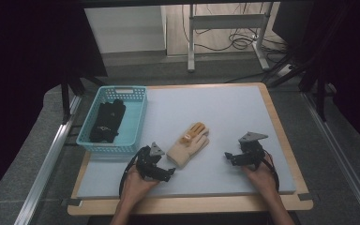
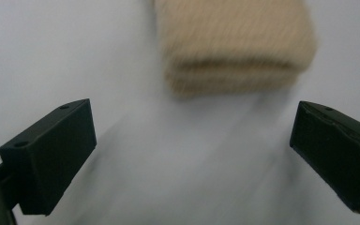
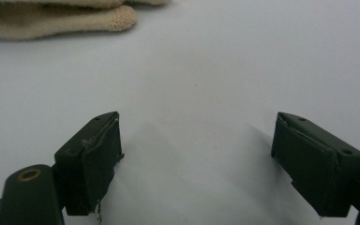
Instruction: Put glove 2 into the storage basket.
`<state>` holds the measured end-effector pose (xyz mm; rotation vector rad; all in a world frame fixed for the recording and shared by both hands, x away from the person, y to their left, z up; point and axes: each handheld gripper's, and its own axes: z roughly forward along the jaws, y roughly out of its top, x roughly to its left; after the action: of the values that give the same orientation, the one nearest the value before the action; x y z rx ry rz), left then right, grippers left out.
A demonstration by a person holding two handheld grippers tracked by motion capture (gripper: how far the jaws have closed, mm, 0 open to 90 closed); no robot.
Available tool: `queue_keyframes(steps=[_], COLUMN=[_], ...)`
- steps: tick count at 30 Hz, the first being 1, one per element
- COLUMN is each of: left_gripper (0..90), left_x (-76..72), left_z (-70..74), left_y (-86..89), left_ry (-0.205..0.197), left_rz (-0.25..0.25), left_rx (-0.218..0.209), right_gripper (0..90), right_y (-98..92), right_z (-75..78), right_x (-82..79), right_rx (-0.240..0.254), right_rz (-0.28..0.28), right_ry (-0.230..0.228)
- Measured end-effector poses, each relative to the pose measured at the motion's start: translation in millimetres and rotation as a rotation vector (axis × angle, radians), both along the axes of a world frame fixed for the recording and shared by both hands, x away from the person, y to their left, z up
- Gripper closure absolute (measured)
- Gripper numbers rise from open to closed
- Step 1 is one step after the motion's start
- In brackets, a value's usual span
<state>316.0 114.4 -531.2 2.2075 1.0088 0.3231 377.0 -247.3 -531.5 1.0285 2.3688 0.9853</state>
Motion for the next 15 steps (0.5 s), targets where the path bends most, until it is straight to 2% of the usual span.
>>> queue_keyframes(steps=[4, 7, 9, 11, 15], left_gripper=[0.3, 0.3, 0.4, 0.7, 0.9], left_x=[14.7, 26.7, 33.6, 42.1, 61.7], left_z=[7.8, 15.4, 20.4, 24.2, 24.3], left_y=[-10.4, -17.1, -22.0, -29.3, -45.6], left_ry=[0.027, 0.045, 0.054, 0.050, 0.070], left_rz=[-0.007, -0.012, -0.011, -0.010, -0.018], left_rx=[0.019, -0.015, -0.021, 0.000, 0.026], right_gripper=[15.9, 15.9, 15.9, 15.9, 15.9], right_y=[0.0, -0.1, -0.1, -0.1, -0.1], right_z=[0.0, 0.0, 0.0, 0.0, 0.0], right_x=[0.0, 0.0, 0.1, 0.1, 0.1], right_rx=[0.000, 0.000, 0.001, 0.002, 0.003], right_rz=[0.000, 0.000, -0.001, -0.001, 0.000], right_ry=[0.000, 0.000, 0.001, 0.001, 0.002])
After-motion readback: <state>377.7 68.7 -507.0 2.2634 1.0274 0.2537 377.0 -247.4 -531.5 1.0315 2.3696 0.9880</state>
